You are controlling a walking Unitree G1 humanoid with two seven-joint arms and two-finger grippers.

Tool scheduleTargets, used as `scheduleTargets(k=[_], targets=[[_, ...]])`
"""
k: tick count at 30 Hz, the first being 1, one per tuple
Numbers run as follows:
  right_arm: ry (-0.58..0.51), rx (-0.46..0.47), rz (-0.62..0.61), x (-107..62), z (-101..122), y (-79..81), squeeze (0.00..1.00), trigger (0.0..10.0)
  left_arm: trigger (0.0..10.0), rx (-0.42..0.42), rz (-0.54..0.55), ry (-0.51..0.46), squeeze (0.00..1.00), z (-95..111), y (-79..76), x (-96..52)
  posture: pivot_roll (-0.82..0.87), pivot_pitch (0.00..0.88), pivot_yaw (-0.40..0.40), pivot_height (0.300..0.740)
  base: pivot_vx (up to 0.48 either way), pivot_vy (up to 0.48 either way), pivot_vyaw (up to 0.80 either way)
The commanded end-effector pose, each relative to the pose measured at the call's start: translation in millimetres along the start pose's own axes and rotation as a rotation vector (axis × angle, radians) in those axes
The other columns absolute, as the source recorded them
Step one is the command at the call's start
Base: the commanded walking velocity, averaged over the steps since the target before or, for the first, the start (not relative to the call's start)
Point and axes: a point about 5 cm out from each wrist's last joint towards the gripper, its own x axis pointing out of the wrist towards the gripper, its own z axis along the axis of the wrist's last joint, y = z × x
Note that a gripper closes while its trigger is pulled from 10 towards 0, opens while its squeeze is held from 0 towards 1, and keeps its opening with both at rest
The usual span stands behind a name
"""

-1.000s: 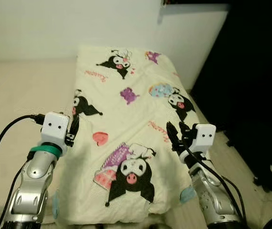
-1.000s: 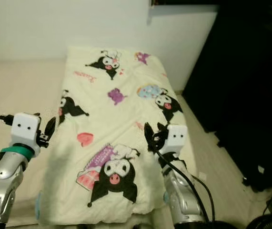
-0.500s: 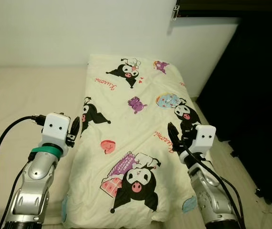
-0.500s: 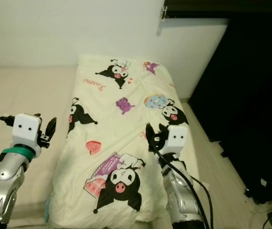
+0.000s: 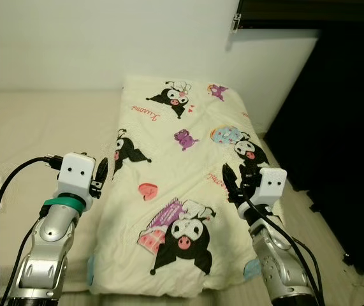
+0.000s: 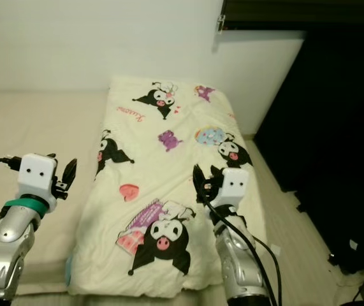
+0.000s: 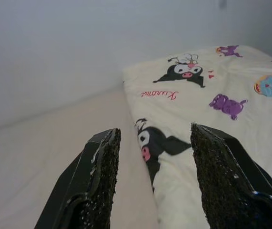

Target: Clean up the room

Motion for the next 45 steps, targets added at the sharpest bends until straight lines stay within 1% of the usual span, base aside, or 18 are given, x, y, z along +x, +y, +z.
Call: scheduleTargets(k=[1,26,31,35,38,45], targets=[[0.027,-0.001,-0.008,-3.6,-7.1,-2.3,0.00,10.0,10.0,0.002,-0.006,0.017,0.00,-4.2,-1.9,-3.4,0.10,0.000,0.004,0.740,-0.311,0.000,0.00],[0.051,-0.014,0.010,-5.3,-11.5,1.1,0.00,10.0,10.0,0.002,-0.002,0.021,0.00,-4.6,-1.8,-3.6,0.10,0.000,0.005,0.740,-0.330,0.000,0.00],[0.055,-0.016,0.019,-5.2,-12.3,2.2,0.00,10.0,10.0,-0.003,0.000,0.025,0.00,-5.0,-2.3,-3.8,0.10,0.000,0.005,0.740,-0.049,0.000,0.00],[0.057,-0.026,0.020,-4.8,-12.4,2.1,0.00,10.0,10.0,-0.016,0.004,0.053,0.00,-6.9,-4.5,-2.5,0.10,0.000,0.005,0.740,0.000,0.000,0.76],[0.062,-0.034,0.018,-3.8,-12.6,1.6,0.00,10.0,10.0,-0.040,0.016,0.078,0.00,-9.2,-6.6,-1.6,0.10,0.000,0.005,0.740,0.000,0.000,0.79],[0.070,-0.048,0.015,-4.4,-14.1,0.6,0.00,10.0,10.0,-0.039,0.057,0.090,0.00,-10.9,-4.1,0.1,0.10,0.000,0.005,0.740,0.000,0.000,0.78]])
